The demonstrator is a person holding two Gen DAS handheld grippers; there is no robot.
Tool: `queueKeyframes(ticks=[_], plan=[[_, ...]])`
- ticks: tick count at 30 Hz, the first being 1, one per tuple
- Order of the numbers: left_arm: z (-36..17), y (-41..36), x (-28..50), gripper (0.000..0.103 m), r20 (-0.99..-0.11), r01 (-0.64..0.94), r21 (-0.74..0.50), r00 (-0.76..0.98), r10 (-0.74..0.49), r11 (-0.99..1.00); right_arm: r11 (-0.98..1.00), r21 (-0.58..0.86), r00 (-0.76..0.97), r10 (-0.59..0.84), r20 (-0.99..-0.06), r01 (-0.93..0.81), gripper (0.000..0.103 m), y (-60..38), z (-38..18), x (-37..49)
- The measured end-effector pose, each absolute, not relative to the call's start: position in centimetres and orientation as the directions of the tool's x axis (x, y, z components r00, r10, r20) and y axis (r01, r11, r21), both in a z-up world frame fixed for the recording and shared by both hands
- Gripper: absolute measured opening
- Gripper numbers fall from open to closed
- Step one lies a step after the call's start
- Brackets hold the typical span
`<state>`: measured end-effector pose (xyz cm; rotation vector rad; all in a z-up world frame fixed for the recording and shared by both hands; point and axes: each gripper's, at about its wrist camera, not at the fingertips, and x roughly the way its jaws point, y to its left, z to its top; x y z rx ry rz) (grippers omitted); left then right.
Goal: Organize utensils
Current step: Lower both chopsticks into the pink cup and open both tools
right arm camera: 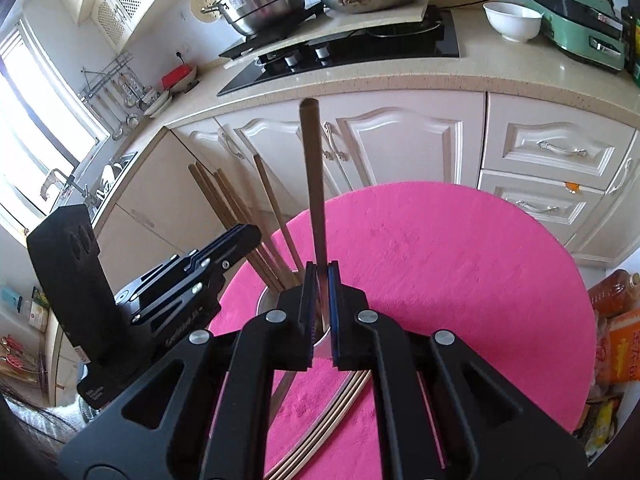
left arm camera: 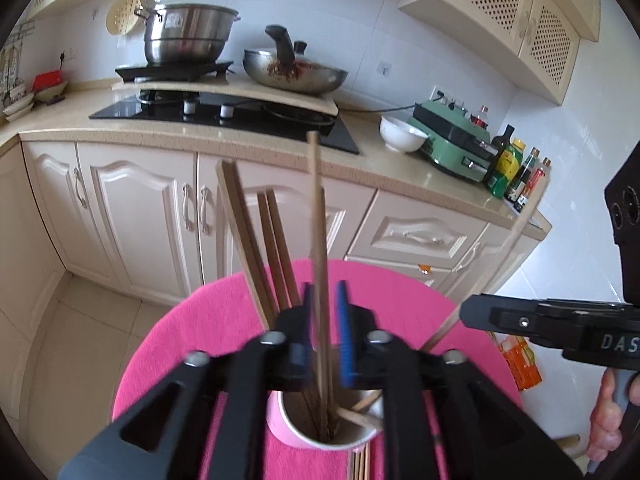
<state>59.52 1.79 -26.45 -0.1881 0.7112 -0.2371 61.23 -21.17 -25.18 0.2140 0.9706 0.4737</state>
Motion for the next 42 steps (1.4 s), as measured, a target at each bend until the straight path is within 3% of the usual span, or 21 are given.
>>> queueKeyframes(ticks=[21, 28, 42], plan=[[-26.0, 2.6, 55.9, 0.032, -0.698, 0.133, -0.153, 0.686, -0.203, 0.979, 0.873, 0.419, 0.439, 0.487, -0.755, -0.248, 0.008, -20.5, -26.5, 60.6], [-25.8, 2.6, 54.8, 0.032, -0.713, 0.128, -0.148, 0.674, -0.196, 0.981, 0.869, 0.435, 0.478, 0.493, -0.727, -0.236, 0.043, -21.7, -25.3, 59.6], [-28.9, 3.0, 51.5, 0.034, -0.81, 0.069, -0.115, 0.571, -0.134, 0.991, 0.882, 0.455, 0.542, 0.443, -0.714, -0.122, 0.045, -27.1, -26.6, 56.4]])
